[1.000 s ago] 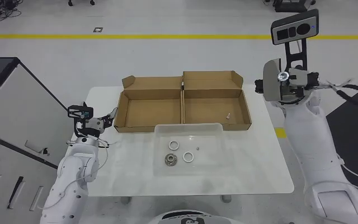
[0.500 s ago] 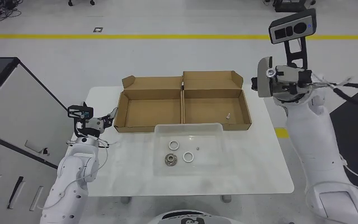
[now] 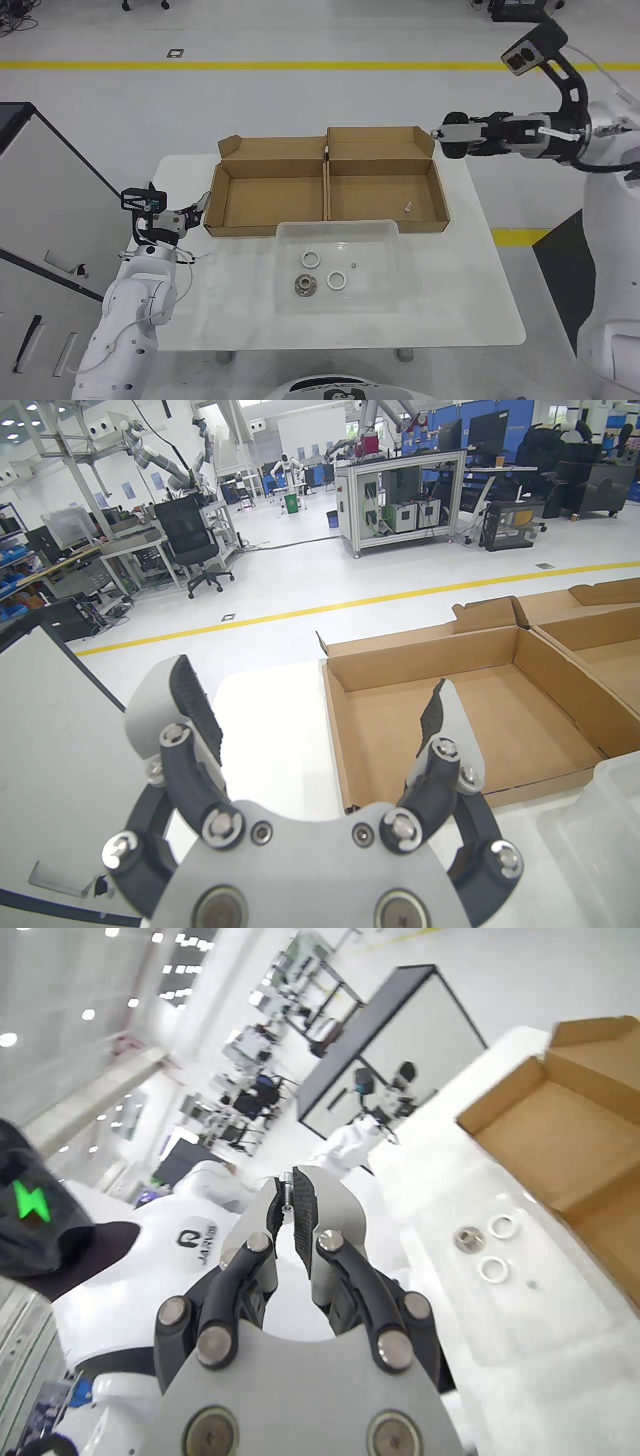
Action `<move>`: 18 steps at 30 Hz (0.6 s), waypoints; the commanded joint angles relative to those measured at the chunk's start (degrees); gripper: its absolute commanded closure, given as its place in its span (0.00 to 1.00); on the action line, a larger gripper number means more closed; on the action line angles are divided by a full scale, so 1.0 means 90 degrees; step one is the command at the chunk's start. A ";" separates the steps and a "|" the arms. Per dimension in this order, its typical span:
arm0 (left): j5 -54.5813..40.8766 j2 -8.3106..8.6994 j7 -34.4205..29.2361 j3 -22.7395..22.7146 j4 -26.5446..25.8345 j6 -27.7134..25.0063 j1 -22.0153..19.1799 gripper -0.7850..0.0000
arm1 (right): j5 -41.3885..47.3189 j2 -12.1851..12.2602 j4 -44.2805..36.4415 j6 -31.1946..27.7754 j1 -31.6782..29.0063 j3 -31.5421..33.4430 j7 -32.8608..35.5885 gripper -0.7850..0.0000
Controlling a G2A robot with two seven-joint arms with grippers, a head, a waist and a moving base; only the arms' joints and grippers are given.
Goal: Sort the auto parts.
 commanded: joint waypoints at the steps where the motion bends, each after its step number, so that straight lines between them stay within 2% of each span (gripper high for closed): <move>1: 0.0000 0.0000 0.0000 0.0000 0.0000 0.0000 0.0000 0.00 | -0.0994 0.0060 0.0068 0.0036 0.0269 -0.0179 0.0255 1.00; 5: 0.0000 0.0000 0.0000 0.0000 0.0000 0.0000 0.0000 0.00 | -0.2245 0.0153 0.0200 -0.0122 0.0814 -0.0865 0.0269 1.00; 11: 0.0000 0.0000 0.0000 0.0000 0.0000 0.0000 0.0000 0.00 | -0.3433 0.0222 0.0812 -0.0347 0.1582 -0.2043 0.0269 1.00; 18: 0.0000 0.0000 0.0000 0.0000 0.0000 0.0000 0.0000 0.00 | -0.4306 0.0122 0.1665 -0.0540 0.2182 -0.3150 0.0218 1.00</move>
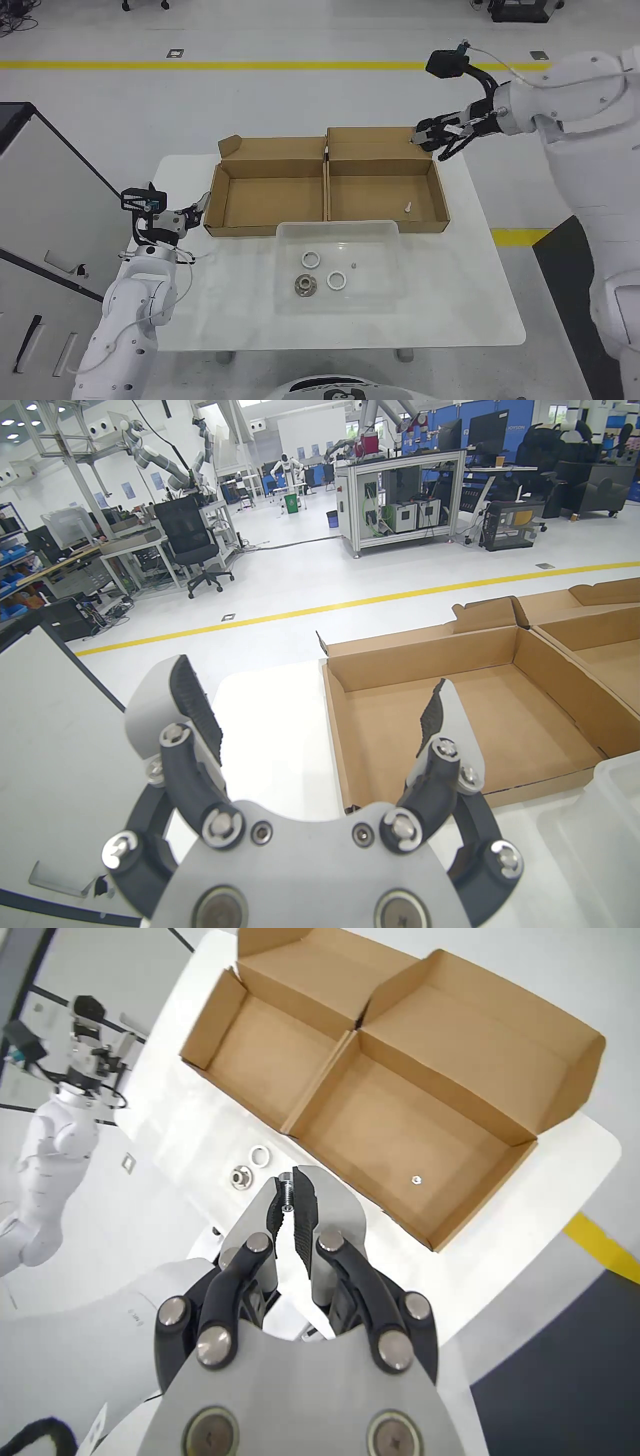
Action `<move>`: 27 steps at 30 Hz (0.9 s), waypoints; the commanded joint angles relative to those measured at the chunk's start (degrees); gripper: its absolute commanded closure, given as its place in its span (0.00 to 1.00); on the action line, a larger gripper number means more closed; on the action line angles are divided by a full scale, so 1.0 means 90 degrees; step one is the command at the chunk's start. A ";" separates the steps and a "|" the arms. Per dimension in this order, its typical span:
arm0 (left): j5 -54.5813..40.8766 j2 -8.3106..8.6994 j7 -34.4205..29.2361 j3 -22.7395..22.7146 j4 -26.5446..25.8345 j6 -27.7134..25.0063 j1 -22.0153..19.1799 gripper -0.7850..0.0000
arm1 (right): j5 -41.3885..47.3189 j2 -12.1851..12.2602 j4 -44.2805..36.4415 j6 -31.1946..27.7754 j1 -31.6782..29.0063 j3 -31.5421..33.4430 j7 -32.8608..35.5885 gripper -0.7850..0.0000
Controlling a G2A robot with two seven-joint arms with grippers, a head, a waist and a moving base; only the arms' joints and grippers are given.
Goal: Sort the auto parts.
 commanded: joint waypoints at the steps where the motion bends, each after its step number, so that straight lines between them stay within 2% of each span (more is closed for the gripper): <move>1: 0.0000 0.0000 0.0000 0.0000 0.0000 0.0000 0.0000 0.00 | -0.0140 -0.0047 0.0249 -0.0023 0.0115 -0.0257 -0.0067 1.00; 9: 0.0000 0.0000 0.0000 0.0000 0.0000 0.0000 0.0000 0.00 | -0.1090 -0.0258 0.1062 -0.0131 0.0434 -0.1274 -0.0405 1.00; 27: 0.0000 0.0000 0.0000 0.0000 0.0000 0.0000 0.0000 0.00 | -0.2077 -0.0953 0.2815 -0.0181 0.0480 -0.2965 -0.1584 1.00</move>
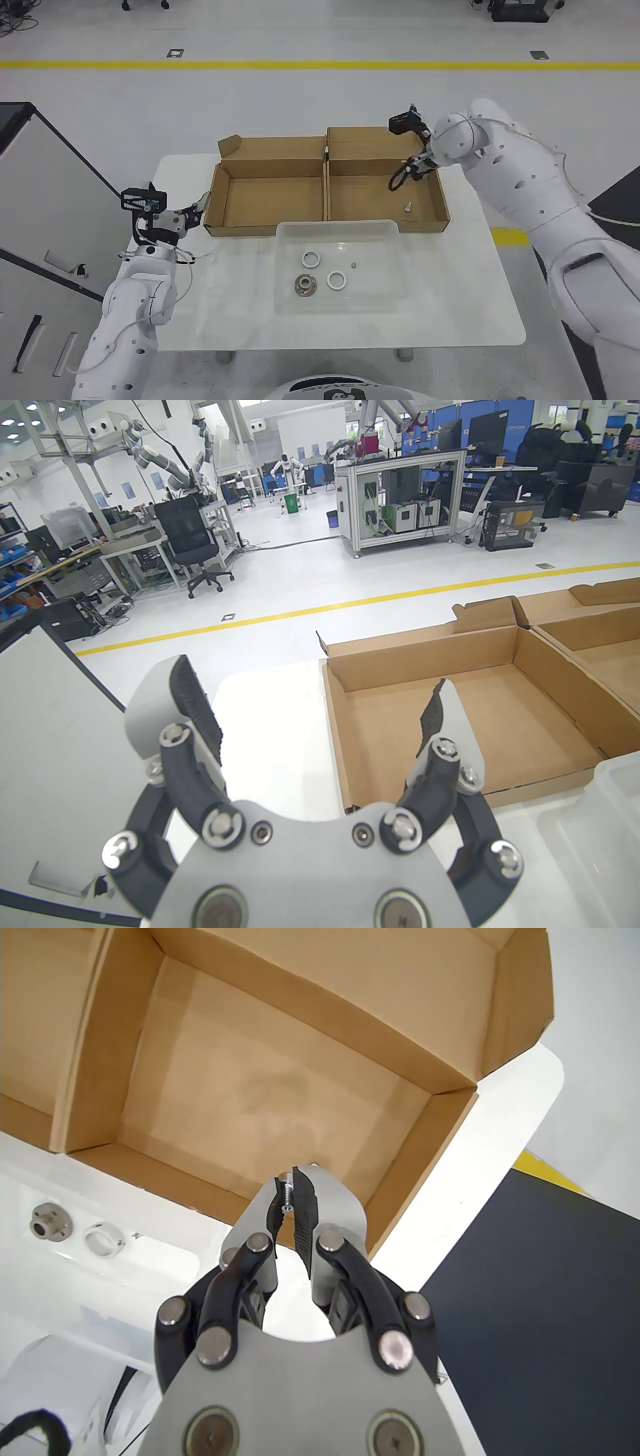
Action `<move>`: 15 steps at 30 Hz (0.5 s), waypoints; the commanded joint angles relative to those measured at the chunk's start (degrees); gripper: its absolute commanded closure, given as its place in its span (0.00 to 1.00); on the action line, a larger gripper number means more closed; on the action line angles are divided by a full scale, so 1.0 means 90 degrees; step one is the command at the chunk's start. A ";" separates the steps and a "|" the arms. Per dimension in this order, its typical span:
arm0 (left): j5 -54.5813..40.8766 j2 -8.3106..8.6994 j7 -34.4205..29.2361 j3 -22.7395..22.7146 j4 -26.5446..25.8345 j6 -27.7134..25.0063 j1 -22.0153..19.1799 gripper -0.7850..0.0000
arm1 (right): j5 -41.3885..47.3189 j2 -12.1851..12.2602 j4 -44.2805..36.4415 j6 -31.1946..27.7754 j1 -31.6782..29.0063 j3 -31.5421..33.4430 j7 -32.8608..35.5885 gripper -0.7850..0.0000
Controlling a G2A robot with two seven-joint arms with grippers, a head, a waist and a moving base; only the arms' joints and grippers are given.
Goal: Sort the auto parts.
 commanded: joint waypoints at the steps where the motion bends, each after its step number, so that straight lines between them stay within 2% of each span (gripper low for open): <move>1: 0.0000 0.0000 0.0000 0.0000 0.0000 0.0000 0.0000 0.00 | -0.0064 -0.0079 0.0181 -0.0036 -0.0016 -0.0142 -0.0074 1.00; 15: 0.0000 0.0000 0.0000 0.0000 0.0000 0.0000 0.0000 0.00 | 0.0063 -0.0558 0.1307 -0.0318 -0.0162 -0.0618 -0.0461 1.00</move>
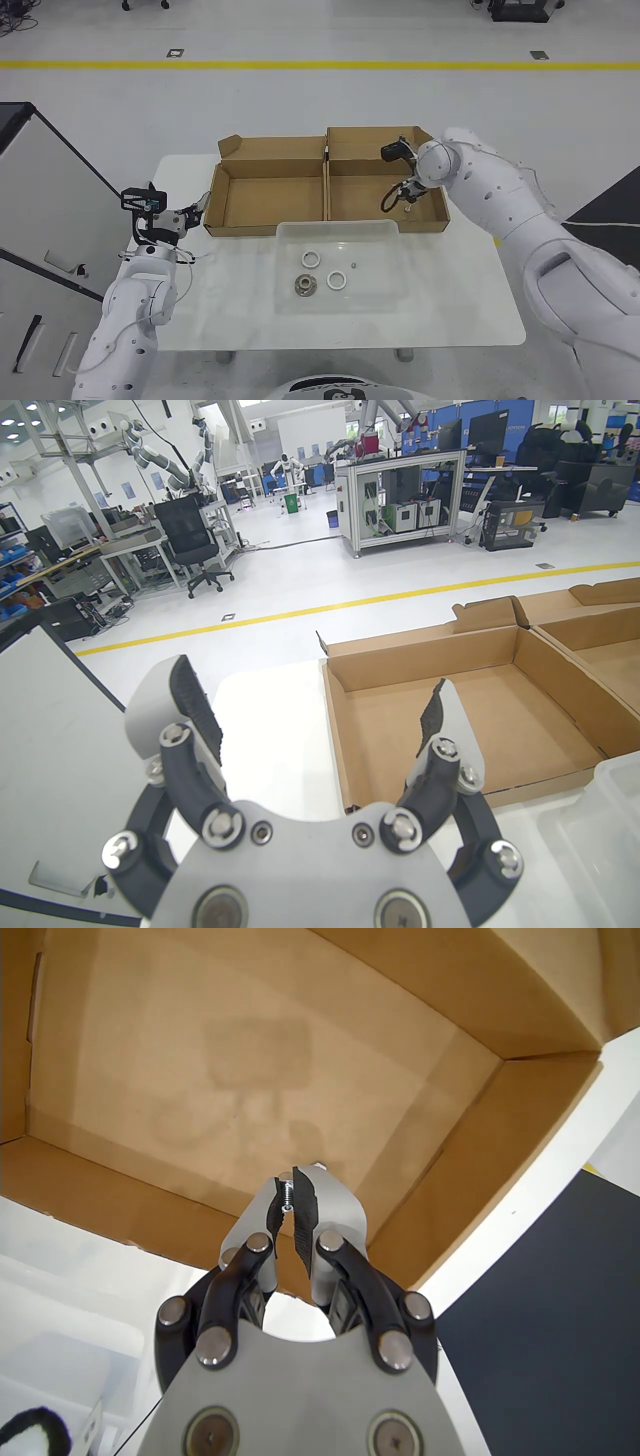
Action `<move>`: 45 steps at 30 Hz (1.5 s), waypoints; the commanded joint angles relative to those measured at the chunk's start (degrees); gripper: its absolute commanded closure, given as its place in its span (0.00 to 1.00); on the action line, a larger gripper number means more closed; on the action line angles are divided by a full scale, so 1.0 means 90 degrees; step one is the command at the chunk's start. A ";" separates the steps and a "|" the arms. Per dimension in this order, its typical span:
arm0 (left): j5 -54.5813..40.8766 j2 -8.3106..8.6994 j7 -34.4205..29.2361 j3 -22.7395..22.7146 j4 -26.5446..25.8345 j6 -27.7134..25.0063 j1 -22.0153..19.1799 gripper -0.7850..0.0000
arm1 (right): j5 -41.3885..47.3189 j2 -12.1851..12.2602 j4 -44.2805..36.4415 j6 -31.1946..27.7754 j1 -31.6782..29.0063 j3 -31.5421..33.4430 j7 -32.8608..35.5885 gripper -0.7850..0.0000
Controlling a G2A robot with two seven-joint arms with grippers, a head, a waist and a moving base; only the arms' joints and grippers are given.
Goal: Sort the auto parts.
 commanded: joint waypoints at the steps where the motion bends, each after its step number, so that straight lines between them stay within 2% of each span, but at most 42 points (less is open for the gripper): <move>1: 0.0000 0.0000 0.0000 0.0000 0.0000 0.0000 0.0000 0.00 | -0.0006 -0.0049 0.0088 -0.0019 0.0010 -0.0030 -0.0008 1.00; 23: 0.0000 0.0000 0.0000 0.0000 0.0000 0.0000 0.0000 0.00 | -0.0142 -0.0492 0.1089 -0.0096 -0.0012 -0.0176 -0.0301 1.00; 29: 0.0000 0.0000 0.0000 0.0000 0.0000 0.0000 0.0000 0.00 | -0.0156 -0.0570 0.1237 -0.0154 0.0013 -0.0150 -0.0310 0.83; 32: 0.0000 0.0000 0.0000 0.0000 0.0000 0.0000 0.0000 0.00 | -0.0127 -0.0600 0.1260 -0.0212 0.0037 -0.0111 -0.0328 0.68; 39: 0.0000 0.0000 0.0000 0.0000 0.0000 0.0000 0.0000 0.00 | -0.0134 -0.0593 0.1085 -0.0392 0.0190 0.0062 -0.0324 0.58; 40: 0.0000 0.0000 0.0000 0.0000 0.0000 0.0000 0.0000 0.00 | -0.0163 -0.0582 0.1014 -0.0417 0.0226 0.0091 -0.0306 0.54; 41: 0.0000 0.0000 0.0000 0.0000 0.0000 0.0000 0.0000 0.00 | -0.0180 -0.0567 0.0947 -0.0444 0.0237 0.0123 -0.0296 0.49; 43: 0.0000 0.0000 0.0000 0.0000 0.0000 0.0000 0.0000 0.00 | -0.0195 -0.0527 0.0787 -0.0493 0.0279 0.0212 -0.0244 0.07; 44: 0.0000 0.0000 0.0000 0.0000 0.0000 0.0000 0.0000 0.00 | -0.0201 -0.0500 0.0702 -0.0509 0.0293 0.0265 -0.0205 0.00; 45: 0.0000 0.0000 0.0000 0.0000 0.0000 0.0000 0.0000 0.00 | -0.0188 -0.0470 0.0582 -0.0544 0.0316 0.0333 -0.0168 0.00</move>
